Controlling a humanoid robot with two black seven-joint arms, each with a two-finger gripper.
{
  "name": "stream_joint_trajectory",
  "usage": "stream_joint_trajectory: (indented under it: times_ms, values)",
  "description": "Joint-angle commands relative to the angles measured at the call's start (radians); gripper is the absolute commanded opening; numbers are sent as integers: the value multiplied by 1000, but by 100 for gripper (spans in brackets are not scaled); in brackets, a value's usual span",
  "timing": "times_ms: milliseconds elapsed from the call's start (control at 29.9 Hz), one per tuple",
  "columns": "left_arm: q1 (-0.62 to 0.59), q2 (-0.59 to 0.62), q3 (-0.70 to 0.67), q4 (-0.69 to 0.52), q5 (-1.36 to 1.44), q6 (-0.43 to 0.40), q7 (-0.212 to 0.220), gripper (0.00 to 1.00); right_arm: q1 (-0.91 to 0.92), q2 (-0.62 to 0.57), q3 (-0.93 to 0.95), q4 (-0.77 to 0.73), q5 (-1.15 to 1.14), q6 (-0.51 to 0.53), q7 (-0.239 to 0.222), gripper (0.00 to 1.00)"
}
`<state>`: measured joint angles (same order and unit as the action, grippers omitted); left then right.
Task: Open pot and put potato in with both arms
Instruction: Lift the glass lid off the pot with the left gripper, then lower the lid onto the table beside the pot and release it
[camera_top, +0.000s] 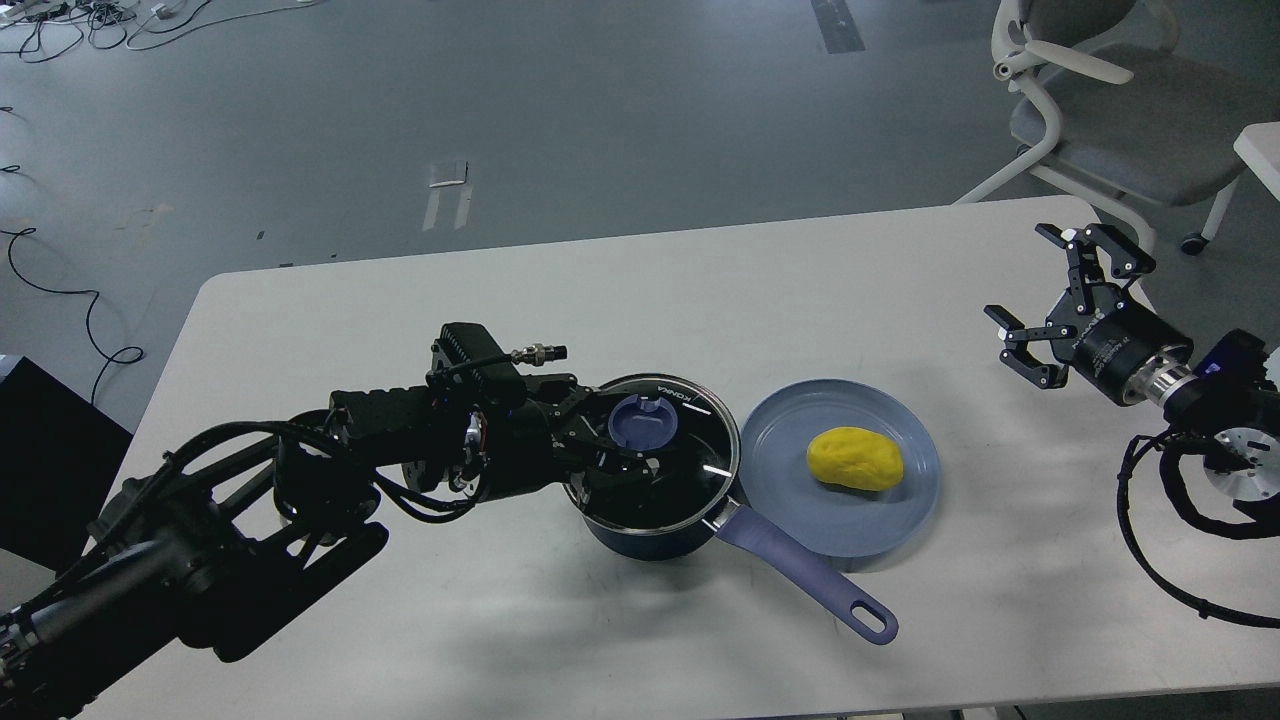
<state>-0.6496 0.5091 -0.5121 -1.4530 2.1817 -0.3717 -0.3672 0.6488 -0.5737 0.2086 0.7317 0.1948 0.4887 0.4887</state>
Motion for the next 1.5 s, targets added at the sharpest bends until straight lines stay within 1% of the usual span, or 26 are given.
stream_joint_trajectory:
  times_ms: [0, 67, 234, 267, 301, 334, 401, 535, 702, 802, 902, 936, 969, 1002, 1036, 1103, 1136, 1270, 1337, 1403, 1470]
  values:
    - [2, -1, 0, 6, 0, 5, 1, 78, 0, 0, 0, 0, 0, 0, 0, 100]
    - [4, -4, 0, 20, 0, 23, 1, 79, 2, 0, 0, 0, 0, 0, 0, 100]
    - [4, -12, 0, 23, 0, 27, 1, 78, 0, 0, 0, 0, 0, 0, 0, 100]
    - [4, -14, 0, 23, 0, 28, 1, 77, 0, 0, 0, 0, 0, 0, 0, 100]
    - [5, -14, 0, 23, 0, 28, 1, 73, 0, 0, 0, 0, 0, 0, 0, 100]
    - [5, -15, 0, 25, 0, 28, 1, 58, 0, 0, 0, 0, 0, 0, 0, 100]
    - [5, -17, 0, 28, 0, 30, 1, 36, -1, 0, -1, 0, 0, 0, 0, 100]
    - [-1, -14, -3, 28, 0, 30, 1, 35, -1, 0, 0, 0, 0, 0, 0, 100]
    - [-30, 29, -11, -29, 0, 53, -4, 36, -3, -1, -1, 2, 0, 0, 0, 100]
    - [-82, 110, -11, -82, 0, 54, -16, 37, -3, -9, -1, 3, 0, 0, 0, 100]
    - [-117, 179, -16, -86, -5, 57, -30, 37, -5, -12, 0, 11, 0, 0, 0, 100]
    - [-137, 225, -13, -78, -49, 59, -35, 37, -5, -14, 0, 11, 0, 0, 0, 100]
    - [-145, 245, -11, -75, -71, 62, -39, 37, -5, -15, 0, 11, 0, 0, 0, 100]
    - [-151, 282, -5, -60, -109, 77, -51, 37, -5, -18, 0, 11, 0, 0, 0, 100]
    - [-148, 323, 0, -35, -134, 108, -68, 38, -5, -18, 0, 9, 0, 0, 0, 100]
    - [-137, 353, 1, -18, -134, 141, -87, 38, -5, -18, 0, 9, 0, 0, 0, 100]
    - [-125, 379, 7, 0, -134, 174, -104, 38, -3, -18, 0, 11, 0, 0, 0, 100]
    - [-47, 413, 43, 55, -131, 258, -114, 39, -1, -14, 0, 11, 0, 0, 0, 100]
    - [-12, 414, 43, 75, -131, 278, -116, 39, -1, -12, 0, 9, -2, 0, 0, 100]
    - [43, 405, 41, 127, -135, 304, -122, 39, -3, -11, -1, 11, -2, 0, 0, 100]
    - [67, 398, 40, 152, -138, 332, -122, 39, -4, -12, -1, 11, -3, 0, 0, 100]
